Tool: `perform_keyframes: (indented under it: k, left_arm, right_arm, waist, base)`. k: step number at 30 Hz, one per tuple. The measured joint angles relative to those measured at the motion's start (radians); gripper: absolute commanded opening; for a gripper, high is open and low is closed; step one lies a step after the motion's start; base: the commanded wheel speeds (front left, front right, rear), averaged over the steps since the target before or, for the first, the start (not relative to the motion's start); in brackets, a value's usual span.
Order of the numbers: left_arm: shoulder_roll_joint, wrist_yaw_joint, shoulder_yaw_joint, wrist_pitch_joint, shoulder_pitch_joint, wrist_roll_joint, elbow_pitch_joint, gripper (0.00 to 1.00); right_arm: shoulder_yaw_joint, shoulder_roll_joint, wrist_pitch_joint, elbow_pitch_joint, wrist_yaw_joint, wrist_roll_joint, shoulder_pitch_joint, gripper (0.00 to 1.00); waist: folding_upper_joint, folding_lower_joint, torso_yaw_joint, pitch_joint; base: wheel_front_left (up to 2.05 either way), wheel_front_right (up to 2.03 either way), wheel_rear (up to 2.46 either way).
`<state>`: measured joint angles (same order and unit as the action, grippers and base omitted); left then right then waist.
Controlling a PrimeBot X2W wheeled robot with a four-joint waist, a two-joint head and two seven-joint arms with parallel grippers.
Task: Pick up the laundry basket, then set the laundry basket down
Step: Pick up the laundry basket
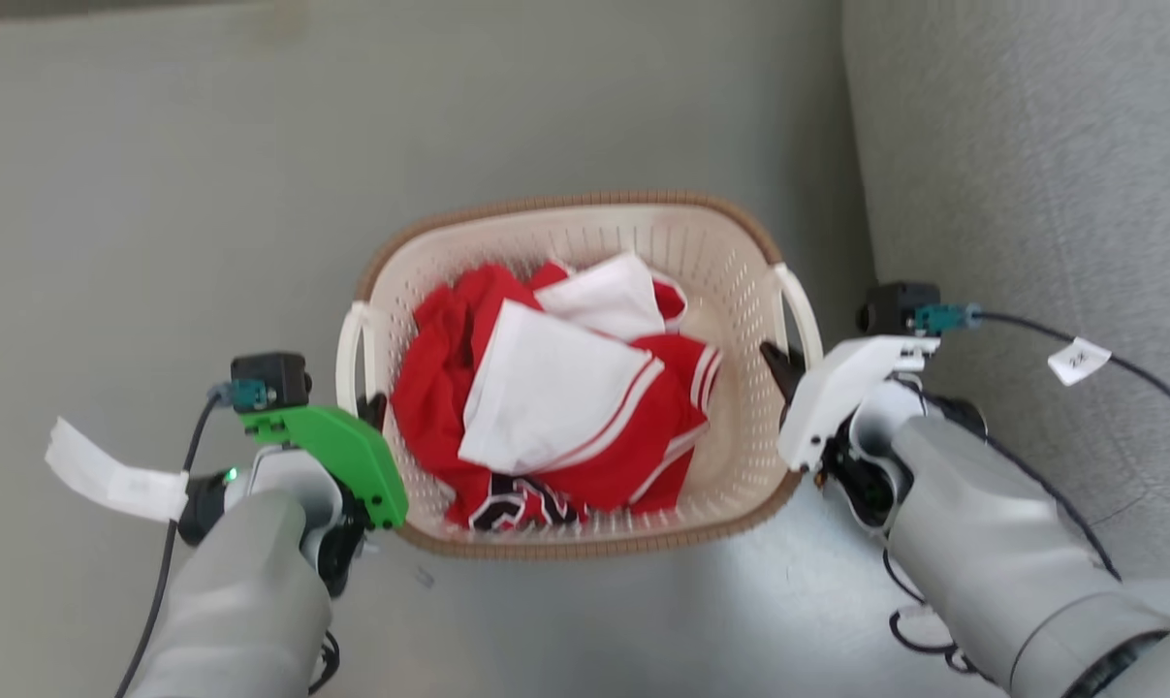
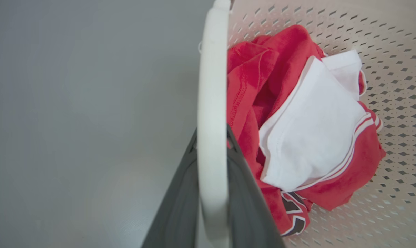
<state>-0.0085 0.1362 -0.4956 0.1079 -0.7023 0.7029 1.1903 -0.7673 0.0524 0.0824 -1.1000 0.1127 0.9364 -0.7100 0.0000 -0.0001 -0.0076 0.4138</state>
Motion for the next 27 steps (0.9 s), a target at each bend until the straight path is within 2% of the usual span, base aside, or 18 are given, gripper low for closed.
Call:
perform_keyframes:
  k: [16,27]
  left_arm:
    - [0.000,0.000,-0.038,-0.094,0.137,0.059,0.010,0.00]
    - [-0.001,0.000,-0.056,-0.142,0.182,0.077,0.035,0.00]
  right_arm:
    - [-0.059,0.000,-0.094,-0.001,-0.002,0.069,0.141,0.00]
    - [-0.092,-0.004,-0.134,-0.002,-0.009,0.100,0.197,0.00]
  waist:
    - [0.0000,0.0000,-0.009,-0.233]
    - [0.0000,0.0000,-0.008,-0.345]
  base:
    - [0.00,0.00,0.00]
    - [0.00,0.00,0.00]
